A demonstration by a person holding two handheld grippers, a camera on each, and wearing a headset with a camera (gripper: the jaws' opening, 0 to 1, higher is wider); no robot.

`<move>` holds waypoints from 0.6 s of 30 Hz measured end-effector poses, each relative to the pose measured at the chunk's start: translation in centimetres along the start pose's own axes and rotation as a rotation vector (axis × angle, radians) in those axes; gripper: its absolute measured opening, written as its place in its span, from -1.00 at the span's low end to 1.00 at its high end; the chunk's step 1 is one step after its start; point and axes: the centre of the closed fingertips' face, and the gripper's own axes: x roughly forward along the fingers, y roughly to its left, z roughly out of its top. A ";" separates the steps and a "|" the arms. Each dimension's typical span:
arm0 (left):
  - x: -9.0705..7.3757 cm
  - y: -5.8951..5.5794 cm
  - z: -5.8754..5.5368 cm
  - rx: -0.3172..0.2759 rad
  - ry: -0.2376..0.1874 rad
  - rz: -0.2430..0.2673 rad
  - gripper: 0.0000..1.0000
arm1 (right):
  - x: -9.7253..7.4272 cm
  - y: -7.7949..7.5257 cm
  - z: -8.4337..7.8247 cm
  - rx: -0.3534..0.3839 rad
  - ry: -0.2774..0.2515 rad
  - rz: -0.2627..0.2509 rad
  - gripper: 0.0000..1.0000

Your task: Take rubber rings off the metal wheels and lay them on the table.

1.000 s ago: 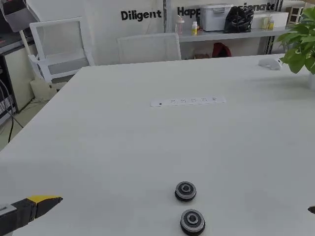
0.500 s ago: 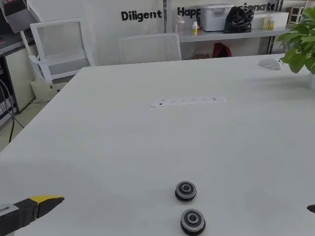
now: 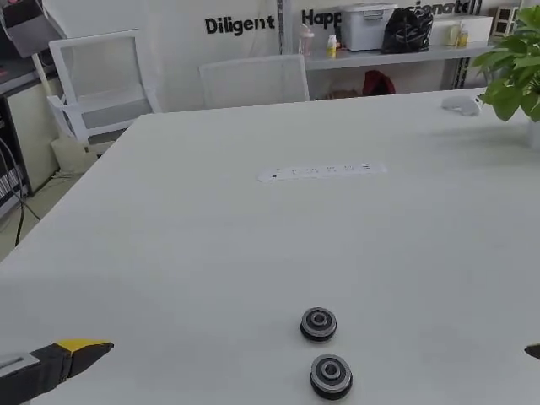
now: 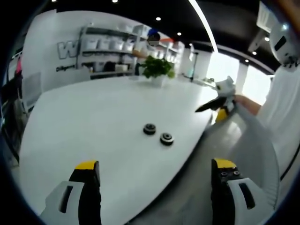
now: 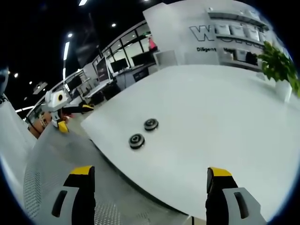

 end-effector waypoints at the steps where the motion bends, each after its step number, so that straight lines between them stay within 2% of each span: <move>1: 0.0 0.0 -0.1 0.005 0.009 -0.002 1.00 | 0.0 0.0 0.0 0.002 0.000 -0.001 0.98; 10: -0.1 -0.1 0.0 0.003 0.004 0.015 1.00 | 0.0 0.0 -0.2 0.012 0.008 -0.017 0.98; 15: -0.1 -0.1 -0.2 0.035 0.033 0.042 1.00 | 0.0 -0.1 -0.3 0.013 0.016 -0.034 0.98; 18: -0.1 -0.2 -0.1 0.029 0.023 0.044 1.00 | 0.1 0.0 -0.2 0.028 0.004 -0.028 0.98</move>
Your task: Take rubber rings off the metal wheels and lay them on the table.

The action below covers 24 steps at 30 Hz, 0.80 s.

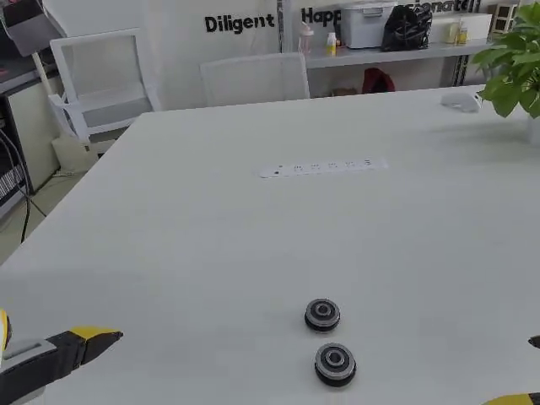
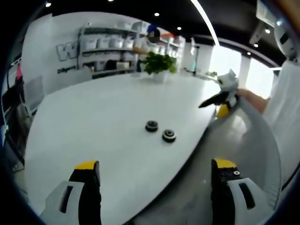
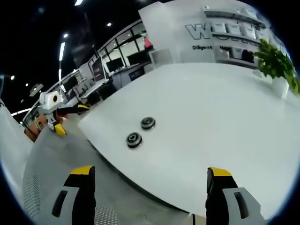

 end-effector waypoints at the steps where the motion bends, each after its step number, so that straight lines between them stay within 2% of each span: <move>1: 0.1 -0.1 0.1 -0.010 -0.010 -0.001 1.00 | 0.0 0.0 0.0 0.007 -0.006 0.003 0.98; 3: 0.2 -0.1 0.0 -0.027 -0.018 0.005 1.00 | -0.1 -0.1 0.1 0.042 -0.017 0.003 0.98; 7: 0.1 0.2 0.0 -0.075 -0.038 0.015 1.00 | -0.1 0.0 0.2 0.050 -0.025 0.005 0.98; 11: 0.0 0.5 0.0 -0.122 -0.060 0.031 1.00 | -0.1 0.0 -0.2 0.045 -0.006 0.003 0.98; 14: 0.1 0.7 -0.3 -0.184 -0.066 0.032 1.00 | 0.0 0.1 -0.3 0.047 0.003 0.007 0.98; 19: 0.0 1.0 -0.1 -0.179 -0.080 0.055 1.00 | 0.0 0.3 -0.4 0.045 0.008 0.016 0.98; 24: 0.0 1.1 -0.3 -0.184 -0.075 0.065 1.00 | 0.0 0.4 -0.4 0.045 0.010 0.021 0.98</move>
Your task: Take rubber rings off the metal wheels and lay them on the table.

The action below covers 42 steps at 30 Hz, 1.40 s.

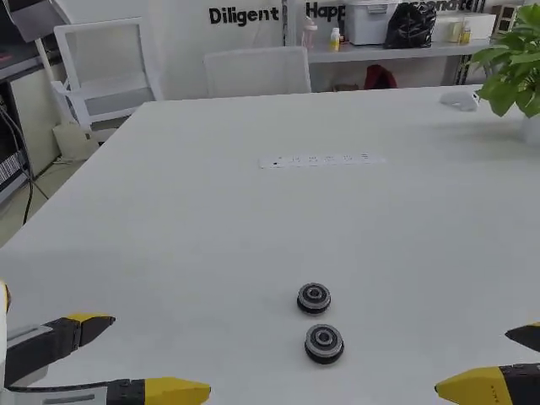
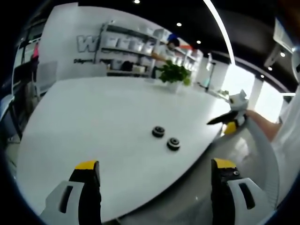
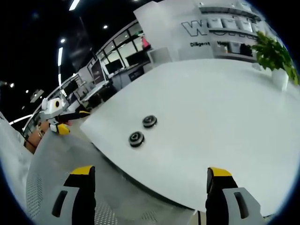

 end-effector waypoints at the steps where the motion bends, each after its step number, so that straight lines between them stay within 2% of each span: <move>1: 0.0 0.0 0.0 -0.003 0.000 0.002 1.00 | 0.0 0.0 0.0 0.000 0.003 0.000 0.98; 9: -0.1 0.2 -0.2 -0.015 0.007 0.014 1.00 | 0.0 0.1 -0.2 0.002 0.011 0.003 0.98; 15: 0.0 0.0 -0.1 0.017 0.016 0.008 1.00 | 0.1 0.1 0.0 0.029 -0.006 0.018 0.98; 19: 0.0 -0.5 0.1 0.041 0.008 -0.022 1.00 | 0.0 0.6 0.8 0.080 -0.067 0.061 0.98; 22: 0.0 -0.7 0.3 0.090 0.019 -0.021 1.00 | -0.1 0.4 1.0 0.083 -0.080 0.057 0.98; 24: 0.0 -0.6 0.2 0.115 0.040 -0.015 1.00 | -0.2 0.3 1.1 0.083 -0.088 0.054 0.98; 26: 0.1 -1.0 0.3 0.132 0.055 -0.037 1.00 | -0.4 0.3 1.2 0.088 -0.091 0.060 0.98; 29: 0.0 -1.0 0.8 0.144 0.048 -0.039 1.00 | -0.6 0.0 1.6 0.082 -0.113 0.052 0.98; 32: -0.4 -0.1 1.7 0.138 0.024 -0.022 1.00 | -0.6 0.0 1.7 0.065 -0.112 0.050 0.98; 34: -0.7 0.4 2.3 0.123 0.006 -0.018 1.00 | -0.5 -0.1 1.5 0.028 -0.087 0.043 0.98; 36: -0.9 0.8 2.9 0.119 -0.010 -0.009 1.00 | -0.5 -0.9 1.7 -0.045 -0.074 0.007 0.98; 39: -1.3 1.1 3.7 0.120 -0.027 0.008 1.00 | -0.4 -1.3 1.9 -0.033 -0.069 0.008 0.98; 42: -1.4 1.0 4.3 0.127 -0.041 0.011 1.00 | -0.4 -1.5 2.1 -0.036 -0.067 0.016 0.98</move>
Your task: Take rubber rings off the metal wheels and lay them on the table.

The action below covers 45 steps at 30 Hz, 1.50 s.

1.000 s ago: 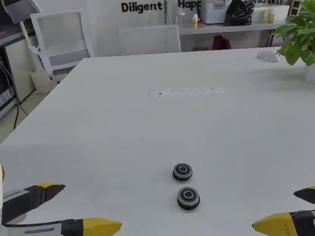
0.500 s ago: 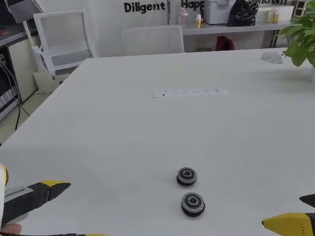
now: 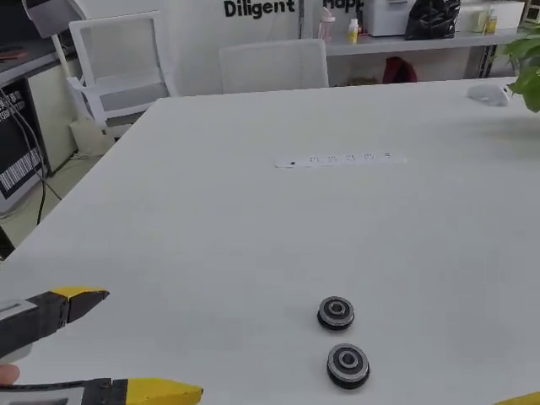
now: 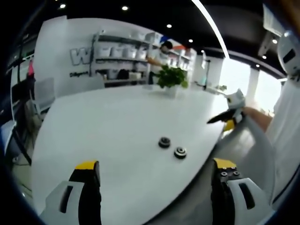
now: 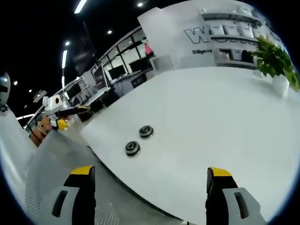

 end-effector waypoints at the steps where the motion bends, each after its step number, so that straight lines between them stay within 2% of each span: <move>1: 0.0 -0.1 0.2 0.003 -0.003 -0.002 1.00 | 0.0 -0.2 0.1 -0.008 0.002 -0.003 0.98; 7: 0.4 -0.6 1.7 0.057 -0.008 -0.009 1.00 | -0.3 -0.6 1.5 -0.061 -0.018 0.001 0.98; 11: 0.7 -0.8 3.5 0.097 -0.030 -0.017 1.00 | -0.1 -0.6 3.0 -0.085 -0.061 0.027 0.98; 16: 1.2 -1.3 5.7 0.164 -0.052 -0.035 1.00 | 0.3 -0.9 4.2 -0.125 -0.079 0.058 0.98; 21: 2.1 -2.0 7.3 0.214 -0.078 -0.077 0.97 | 1.0 -1.3 5.9 -0.160 -0.112 0.083 0.93; 23: 2.4 -2.2 7.7 0.219 -0.082 -0.089 0.95 | 1.3 -1.5 6.2 -0.170 -0.118 0.088 0.84; 28: 3.5 -2.5 8.4 0.248 -0.097 -0.119 0.96 | 2.2 -0.8 6.8 -0.209 -0.115 0.131 0.84; 34: 5.3 -3.2 9.1 0.255 -0.123 -0.169 0.91 | 3.4 -0.1 8.4 -0.254 -0.179 0.164 0.67; 37: 6.5 -3.9 9.0 0.270 -0.102 -0.212 0.86 | 4.0 0.2 9.0 -0.266 -0.197 0.185 0.58; 40: 7.7 -4.2 8.9 0.304 -0.084 -0.225 0.84 | 4.7 0.4 9.1 -0.275 -0.194 0.207 0.52; 45: 9.7 -5.3 9.4 0.325 -0.088 -0.286 0.81 | 5.8 0.6 9.4 -0.297 -0.193 0.220 0.42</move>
